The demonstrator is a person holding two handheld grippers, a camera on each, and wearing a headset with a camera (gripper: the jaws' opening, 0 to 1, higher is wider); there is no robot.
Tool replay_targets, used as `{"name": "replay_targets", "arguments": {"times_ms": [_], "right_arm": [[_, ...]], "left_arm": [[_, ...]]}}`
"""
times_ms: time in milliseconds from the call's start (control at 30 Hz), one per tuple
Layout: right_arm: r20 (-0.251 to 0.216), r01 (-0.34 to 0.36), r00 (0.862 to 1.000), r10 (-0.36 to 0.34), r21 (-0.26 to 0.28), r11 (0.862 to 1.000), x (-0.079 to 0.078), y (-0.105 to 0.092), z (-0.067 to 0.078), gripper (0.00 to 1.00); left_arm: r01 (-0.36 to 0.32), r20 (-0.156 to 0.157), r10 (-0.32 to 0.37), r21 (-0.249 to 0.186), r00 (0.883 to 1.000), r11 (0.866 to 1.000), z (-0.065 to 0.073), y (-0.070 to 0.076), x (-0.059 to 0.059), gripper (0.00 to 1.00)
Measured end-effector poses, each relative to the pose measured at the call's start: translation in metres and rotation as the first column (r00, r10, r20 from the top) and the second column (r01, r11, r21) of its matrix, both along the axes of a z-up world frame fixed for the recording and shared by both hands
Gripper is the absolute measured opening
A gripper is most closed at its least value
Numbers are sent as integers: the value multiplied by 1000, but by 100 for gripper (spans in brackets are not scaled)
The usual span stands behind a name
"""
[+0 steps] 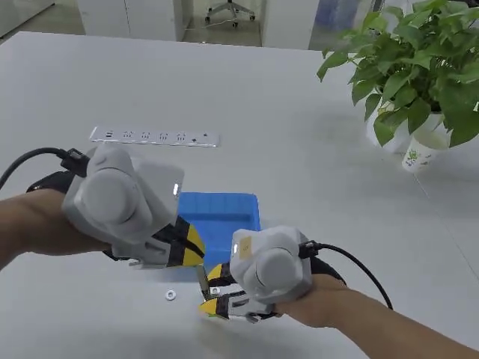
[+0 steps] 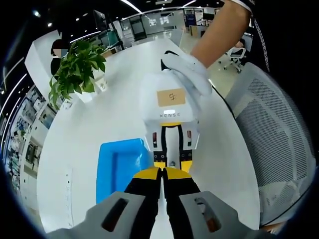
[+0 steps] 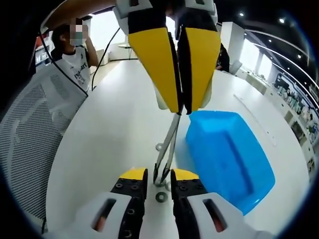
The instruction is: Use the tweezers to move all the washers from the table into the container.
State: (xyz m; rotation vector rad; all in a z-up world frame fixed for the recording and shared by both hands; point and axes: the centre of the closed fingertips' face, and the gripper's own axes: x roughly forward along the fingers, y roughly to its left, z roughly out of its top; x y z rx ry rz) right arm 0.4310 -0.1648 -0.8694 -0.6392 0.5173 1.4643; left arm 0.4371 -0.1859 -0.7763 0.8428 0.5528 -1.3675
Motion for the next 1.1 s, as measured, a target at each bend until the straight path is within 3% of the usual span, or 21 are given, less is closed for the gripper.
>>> {"name": "replay_targets", "arguments": {"times_ms": [167, 667, 1100], "right_arm": [[-15, 16, 1000, -15, 23, 1000, 1, 1, 5, 16], [-60, 47, 997, -46, 14, 999, 0, 0, 3, 11], [-49, 35, 998, -35, 4, 999, -2, 1, 3, 11]], "left_arm": [[2, -13, -2, -7, 1000, 1000, 0, -3, -1, 5], [10, -34, -10, -8, 999, 1000, -2, -5, -5, 5], [21, -37, -20, 7, 999, 1000, -2, -4, -10, 5]]}}
